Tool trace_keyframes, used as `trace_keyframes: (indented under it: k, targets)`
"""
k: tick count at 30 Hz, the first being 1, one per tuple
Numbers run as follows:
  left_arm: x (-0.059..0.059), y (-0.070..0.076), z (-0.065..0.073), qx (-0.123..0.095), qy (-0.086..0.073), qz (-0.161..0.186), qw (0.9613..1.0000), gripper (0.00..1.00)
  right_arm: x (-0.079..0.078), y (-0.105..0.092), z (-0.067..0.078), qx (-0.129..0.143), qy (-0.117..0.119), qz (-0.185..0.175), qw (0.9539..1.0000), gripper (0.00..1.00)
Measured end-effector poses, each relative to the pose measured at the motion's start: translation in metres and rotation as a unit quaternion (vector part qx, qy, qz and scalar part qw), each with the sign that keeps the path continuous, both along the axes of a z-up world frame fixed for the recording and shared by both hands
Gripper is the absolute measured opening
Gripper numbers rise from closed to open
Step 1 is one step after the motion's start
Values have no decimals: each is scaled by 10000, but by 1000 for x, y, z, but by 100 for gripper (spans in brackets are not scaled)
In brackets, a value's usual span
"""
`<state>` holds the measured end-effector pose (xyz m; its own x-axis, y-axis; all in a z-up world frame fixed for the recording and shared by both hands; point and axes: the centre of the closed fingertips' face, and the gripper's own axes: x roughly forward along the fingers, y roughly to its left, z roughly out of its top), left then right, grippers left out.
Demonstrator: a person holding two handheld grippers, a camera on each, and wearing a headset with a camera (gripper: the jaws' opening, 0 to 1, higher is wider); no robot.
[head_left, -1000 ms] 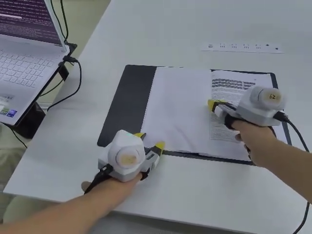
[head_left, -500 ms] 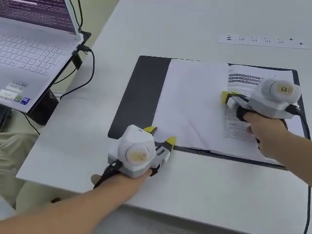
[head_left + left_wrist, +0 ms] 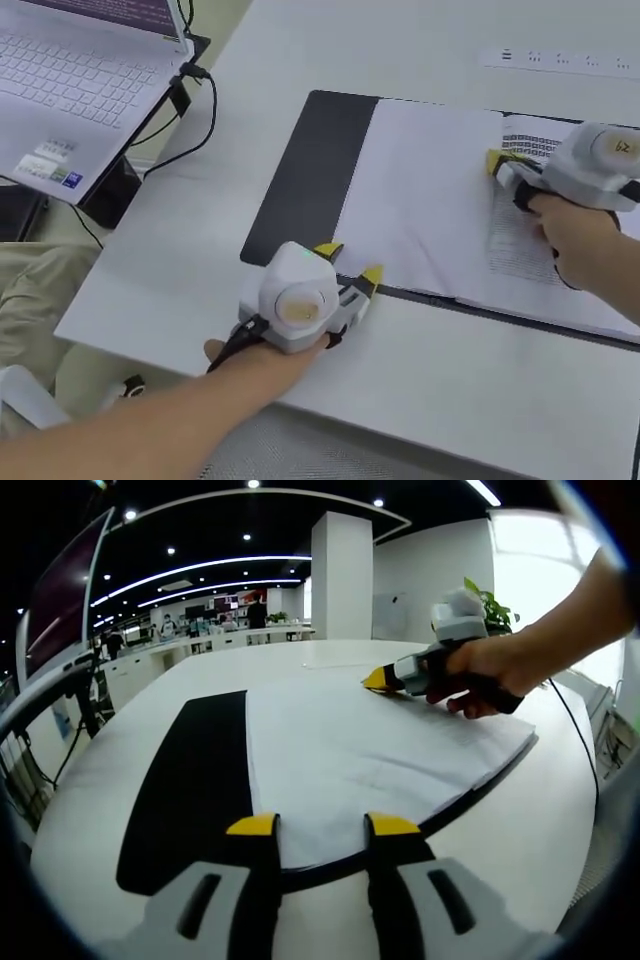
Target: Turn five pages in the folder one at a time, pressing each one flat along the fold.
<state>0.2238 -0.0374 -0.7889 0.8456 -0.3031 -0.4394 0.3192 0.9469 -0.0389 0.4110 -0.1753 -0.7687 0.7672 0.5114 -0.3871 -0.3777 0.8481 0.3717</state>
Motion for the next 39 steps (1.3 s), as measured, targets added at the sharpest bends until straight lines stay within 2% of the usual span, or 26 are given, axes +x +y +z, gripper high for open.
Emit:
trace_keyframes:
  k: [5, 8, 11, 13, 17, 21, 25, 29, 33, 39]
  targets:
    - [0, 0, 0, -4, -27, -9, 10000, 32, 12, 2, -1, 3, 0, 9, 10000, 0]
    - [0, 0, 0, -10, -31, -14, 10000, 32, 16, 7, 0, -85, -34, 62, 9999, 0]
    - [0, 0, 1, -17, -42, -18, 10000, 32, 32, 7, -3, -255, -89, 156, 9995, 0]
    - [0, 0, 1, -21, -55, -19, 10000, 32, 34, 11, -1, -325, -118, 193, 9992, 0]
    - [0, 0, 1, -31, -71, -18, 10000, 32, 52, 12, -6, -449, -212, 214, 9985, 0]
    - [1, 1, 0, -40, -73, -17, 10000, 32, 66, 13, -10, -523, -260, 152, 9982, 0]
    - [0, 1, 0, -55, -85, -24, 9999, 32, 76, 11, -11, -548, -203, 22, 9983, 0]
    - [1, 1, 0, -59, -89, -27, 9999, 32, 74, 11, -11, -565, -183, 39, 9982, 0]
    - [1, 1, 0, -62, -81, -30, 9999, 32, 75, 8, -13, -429, -89, -35, 9990, 0]
    - [0, 1, 1, -71, -91, -29, 9999, 32, 72, 8, -16, -387, -66, 22, 9992, 0]
